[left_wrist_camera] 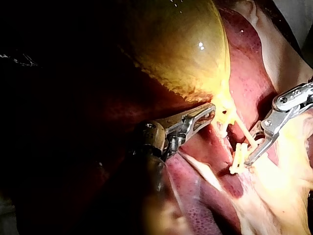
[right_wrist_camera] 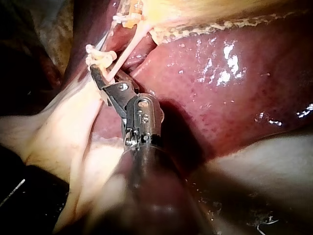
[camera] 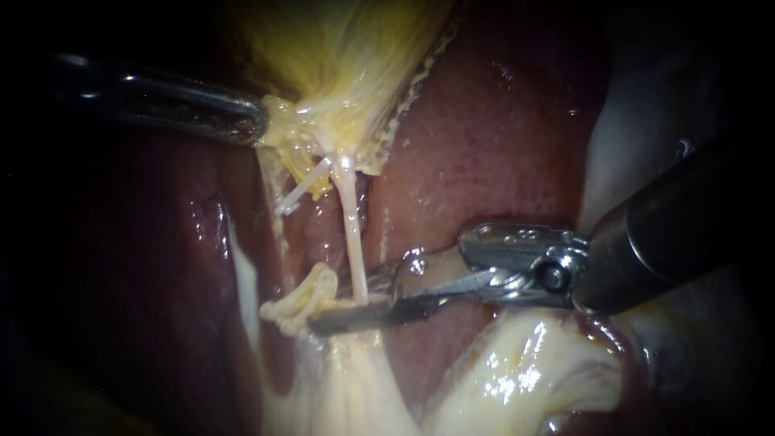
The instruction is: Clipping first clip right tube
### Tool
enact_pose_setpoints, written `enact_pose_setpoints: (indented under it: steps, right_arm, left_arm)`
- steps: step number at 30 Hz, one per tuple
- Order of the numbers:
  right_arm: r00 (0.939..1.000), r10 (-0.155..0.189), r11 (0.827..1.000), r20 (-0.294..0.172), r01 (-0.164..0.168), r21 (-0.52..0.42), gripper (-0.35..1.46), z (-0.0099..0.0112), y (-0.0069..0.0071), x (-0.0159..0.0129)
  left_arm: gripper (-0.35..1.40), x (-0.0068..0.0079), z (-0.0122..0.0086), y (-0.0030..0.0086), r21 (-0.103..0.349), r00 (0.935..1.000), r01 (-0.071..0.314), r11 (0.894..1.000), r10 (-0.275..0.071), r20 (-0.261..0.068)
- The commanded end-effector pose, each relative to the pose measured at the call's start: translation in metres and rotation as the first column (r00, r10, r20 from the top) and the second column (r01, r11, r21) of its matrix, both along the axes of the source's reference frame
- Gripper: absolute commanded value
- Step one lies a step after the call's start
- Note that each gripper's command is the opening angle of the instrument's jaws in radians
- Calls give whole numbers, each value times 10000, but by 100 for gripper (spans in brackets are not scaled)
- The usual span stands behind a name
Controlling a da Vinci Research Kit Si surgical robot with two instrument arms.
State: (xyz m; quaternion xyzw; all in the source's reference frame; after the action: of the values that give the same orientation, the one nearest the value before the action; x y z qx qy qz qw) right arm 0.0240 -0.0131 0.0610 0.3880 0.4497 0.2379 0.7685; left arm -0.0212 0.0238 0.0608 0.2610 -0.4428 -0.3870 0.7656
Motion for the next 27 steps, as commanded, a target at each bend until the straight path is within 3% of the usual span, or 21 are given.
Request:
enact_pose_setpoints:
  steps: [1, 2, 4, 7, 8, 10, 17, 27]
  right_arm:
    - [10000, 4, 10000, 4, -4, -5, -11, 0, 0, 0]
    - [10000, 3, 10000, 3, -3, -5, -5, 0, 0, -1]
    - [10000, 73, 10000, 50, -73, 23, 29, 0, 1, -1]
    - [9975, 664, 9974, 235, -657, -293, 48, 4, 3, 1]
    - [9957, 883, 9952, 288, -870, -443, 49, 5, 4, 1]
    - [9951, 973, 9933, 188, -959, -646, 50, 8, 8, -2]
    - [9954, 957, 9918, 65, -948, -853, 50, 8, 24, -13]
    - [9937, 1046, 9888, -393, -1082, -1026, 50, 2, 34, -16]
  left_arm:
    - [-35, 0, 0, 0, -4, 10000, -2, 10000, 2, -1]
    - [-35, 0, 0, 0, -4, 10000, -2, 10000, 2, -1]
    - [-35, 0, 0, 0, -4, 10000, -3, 10000, 3, 0]
    - [-35, 1, 0, 0, -5, 10000, -5, 10000, 5, 1]
    - [-35, 1, 0, 0, -5, 10000, -6, 10000, 6, 1]
    - [-35, 2, 0, -1, -7, 10000, -8, 10000, 8, 2]
    - [-35, 3, 0, -1, -8, 10000, -14, 10000, 14, 5]
    - [-35, 4, 0, -2, -10, 10000, -19, 10000, 19, 7]
